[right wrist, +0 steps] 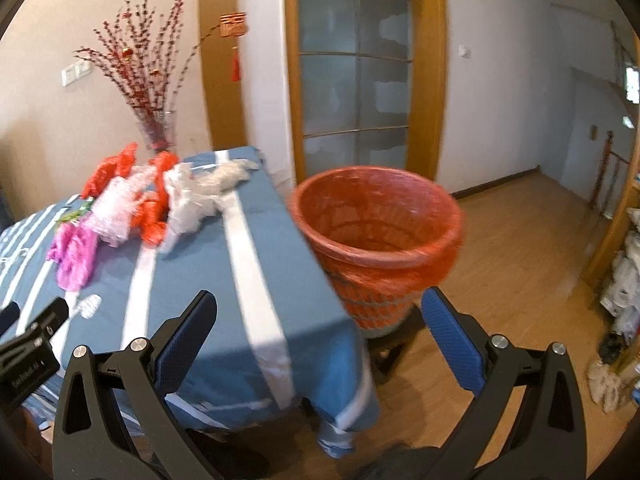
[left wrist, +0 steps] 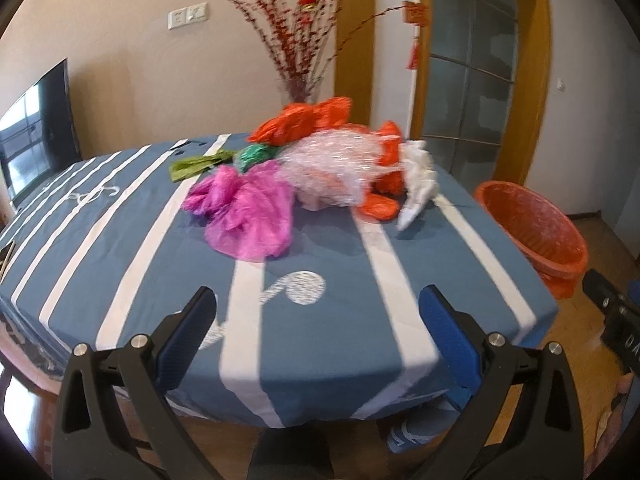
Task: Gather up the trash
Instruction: 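Reach the right gripper to the white plastic bag and close on it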
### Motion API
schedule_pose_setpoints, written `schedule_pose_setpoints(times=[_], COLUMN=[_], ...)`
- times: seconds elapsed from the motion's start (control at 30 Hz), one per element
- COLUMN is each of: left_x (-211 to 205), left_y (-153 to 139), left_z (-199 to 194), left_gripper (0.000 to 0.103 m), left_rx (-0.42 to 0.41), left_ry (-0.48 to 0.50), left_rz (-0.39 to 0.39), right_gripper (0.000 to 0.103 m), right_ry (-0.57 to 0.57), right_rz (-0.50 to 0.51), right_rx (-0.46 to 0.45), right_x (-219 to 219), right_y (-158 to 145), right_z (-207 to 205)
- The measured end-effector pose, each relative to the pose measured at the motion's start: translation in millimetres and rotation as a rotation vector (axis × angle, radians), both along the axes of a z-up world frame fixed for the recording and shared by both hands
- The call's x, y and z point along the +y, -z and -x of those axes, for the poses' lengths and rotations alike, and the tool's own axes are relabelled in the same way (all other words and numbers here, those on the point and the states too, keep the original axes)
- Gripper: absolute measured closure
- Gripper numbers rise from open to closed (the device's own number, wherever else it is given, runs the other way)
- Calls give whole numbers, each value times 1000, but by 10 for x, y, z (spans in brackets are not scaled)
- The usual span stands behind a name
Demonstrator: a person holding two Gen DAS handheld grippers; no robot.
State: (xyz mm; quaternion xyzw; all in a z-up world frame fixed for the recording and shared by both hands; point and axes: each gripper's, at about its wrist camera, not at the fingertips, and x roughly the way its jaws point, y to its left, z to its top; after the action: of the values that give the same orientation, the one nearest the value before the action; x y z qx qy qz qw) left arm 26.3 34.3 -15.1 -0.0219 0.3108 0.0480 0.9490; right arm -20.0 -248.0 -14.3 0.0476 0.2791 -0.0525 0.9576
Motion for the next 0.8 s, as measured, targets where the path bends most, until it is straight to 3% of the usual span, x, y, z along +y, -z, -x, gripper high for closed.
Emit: schedule_pose_setpoints(times=[0.3, 0.5, 0.7, 0.8], left_x=[502, 879, 1109, 1186], left_y=[3, 19, -65, -96], left_z=[-365, -636, -821, -903], left_gripper=[4, 4, 4, 4], left_rx=[51, 78, 13, -15], left_ry=[-118, -159, -177, -156], left_rz=[0, 46, -19, -4], right_gripper=[2, 19, 27, 36], right_ry=[-141, -233, -271, -275], right_rz=[-86, -86, -75, -63], right_rx=[-5, 36, 64, 109], right_x=[278, 624, 876, 949], right_y=[-48, -43, -29, 60], right_z=[-780, -1296, -1685, -1869])
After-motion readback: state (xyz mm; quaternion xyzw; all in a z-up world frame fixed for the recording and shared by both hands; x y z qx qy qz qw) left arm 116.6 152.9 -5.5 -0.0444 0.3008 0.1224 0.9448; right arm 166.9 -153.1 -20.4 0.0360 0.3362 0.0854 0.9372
